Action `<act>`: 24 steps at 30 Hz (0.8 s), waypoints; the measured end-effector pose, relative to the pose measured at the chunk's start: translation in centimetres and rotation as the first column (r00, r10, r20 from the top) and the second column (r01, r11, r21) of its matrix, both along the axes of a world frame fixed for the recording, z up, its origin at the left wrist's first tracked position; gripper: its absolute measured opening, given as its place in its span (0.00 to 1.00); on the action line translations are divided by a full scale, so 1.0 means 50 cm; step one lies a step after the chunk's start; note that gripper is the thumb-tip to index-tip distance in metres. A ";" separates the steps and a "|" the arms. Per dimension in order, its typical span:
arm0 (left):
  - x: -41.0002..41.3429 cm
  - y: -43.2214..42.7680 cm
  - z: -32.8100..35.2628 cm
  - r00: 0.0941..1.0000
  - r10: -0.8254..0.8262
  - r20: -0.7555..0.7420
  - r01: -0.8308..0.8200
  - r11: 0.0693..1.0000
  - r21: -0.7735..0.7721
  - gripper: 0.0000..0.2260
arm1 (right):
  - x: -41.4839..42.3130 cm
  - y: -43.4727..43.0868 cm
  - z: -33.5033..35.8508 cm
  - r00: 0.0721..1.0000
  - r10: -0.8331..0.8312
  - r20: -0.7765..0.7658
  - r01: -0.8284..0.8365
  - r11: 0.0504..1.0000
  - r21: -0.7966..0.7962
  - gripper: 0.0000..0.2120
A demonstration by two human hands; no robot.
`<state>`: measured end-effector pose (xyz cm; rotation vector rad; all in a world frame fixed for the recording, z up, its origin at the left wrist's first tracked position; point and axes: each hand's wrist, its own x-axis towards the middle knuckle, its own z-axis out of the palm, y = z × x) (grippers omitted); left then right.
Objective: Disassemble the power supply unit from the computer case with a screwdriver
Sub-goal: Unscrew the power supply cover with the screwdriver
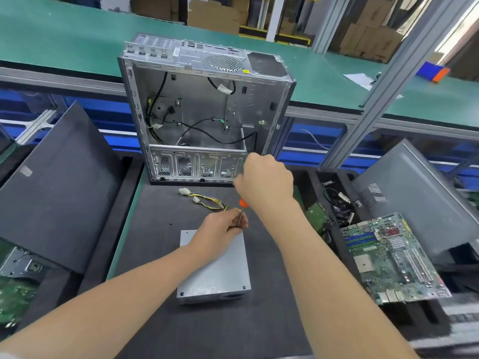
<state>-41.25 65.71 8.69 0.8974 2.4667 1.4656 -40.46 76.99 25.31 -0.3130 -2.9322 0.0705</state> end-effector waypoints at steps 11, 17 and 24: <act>-0.001 0.001 -0.007 1.000 -0.018 -0.002 0.018 0.999 0.035 0.10 | -0.005 0.084 0.039 0.819 0.560 0.124 -0.543 0.826 -0.148 0.08; 0.003 0.005 -0.010 0.999 -0.001 0.032 -0.001 0.999 0.043 0.13 | 0.013 0.007 -0.003 1.000 0.025 -0.010 -0.024 0.996 0.089 0.21; -0.014 -0.018 0.041 0.958 -0.115 0.262 0.088 0.990 0.113 0.14 | -0.003 0.061 0.043 0.920 0.327 0.214 -0.283 0.936 -0.210 0.08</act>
